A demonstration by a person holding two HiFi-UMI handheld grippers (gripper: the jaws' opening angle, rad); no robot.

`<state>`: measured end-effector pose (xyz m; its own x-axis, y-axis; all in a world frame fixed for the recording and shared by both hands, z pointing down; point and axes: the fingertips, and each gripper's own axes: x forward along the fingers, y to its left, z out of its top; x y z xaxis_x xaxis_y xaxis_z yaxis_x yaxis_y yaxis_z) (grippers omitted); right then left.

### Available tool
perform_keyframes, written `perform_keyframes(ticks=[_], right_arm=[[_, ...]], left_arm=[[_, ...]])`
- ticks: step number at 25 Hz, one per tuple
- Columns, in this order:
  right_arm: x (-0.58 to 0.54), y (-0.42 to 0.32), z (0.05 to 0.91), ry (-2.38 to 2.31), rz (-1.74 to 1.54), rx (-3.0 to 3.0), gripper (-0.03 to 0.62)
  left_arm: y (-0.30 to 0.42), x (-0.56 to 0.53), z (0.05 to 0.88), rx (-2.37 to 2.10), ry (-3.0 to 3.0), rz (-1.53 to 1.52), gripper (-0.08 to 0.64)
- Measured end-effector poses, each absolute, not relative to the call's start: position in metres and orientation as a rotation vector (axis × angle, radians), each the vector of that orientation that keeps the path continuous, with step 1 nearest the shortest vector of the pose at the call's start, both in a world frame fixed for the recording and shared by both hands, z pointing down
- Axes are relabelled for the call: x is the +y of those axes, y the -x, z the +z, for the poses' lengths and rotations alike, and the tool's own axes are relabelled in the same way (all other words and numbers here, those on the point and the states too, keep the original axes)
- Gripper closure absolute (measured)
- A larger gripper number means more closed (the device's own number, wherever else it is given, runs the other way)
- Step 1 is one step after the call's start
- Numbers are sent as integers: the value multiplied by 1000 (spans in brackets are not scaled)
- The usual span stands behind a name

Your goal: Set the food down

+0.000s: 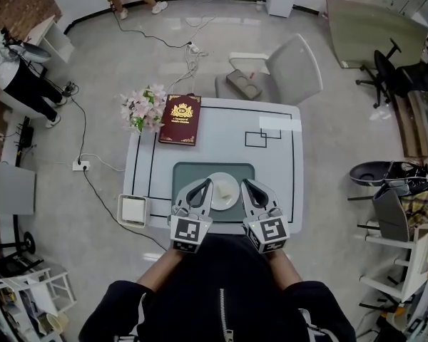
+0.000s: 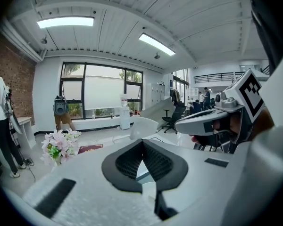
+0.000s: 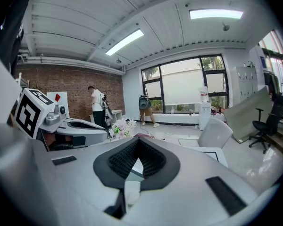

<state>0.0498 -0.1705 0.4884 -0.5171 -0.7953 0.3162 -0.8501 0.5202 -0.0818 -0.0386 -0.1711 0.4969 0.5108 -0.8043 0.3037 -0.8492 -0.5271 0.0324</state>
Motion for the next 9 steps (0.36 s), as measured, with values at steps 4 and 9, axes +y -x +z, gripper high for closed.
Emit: perform_keyframes(ticks=[4,9], right_arm=[[-172,-49,485,-1390,323,-2527,584],[-173,-46,481,-1382,311,-2533,584]], left_arm=[[38,-173,493,-1421,-2584,382,555],[38,-174,489,-1419,-2592,378,555]])
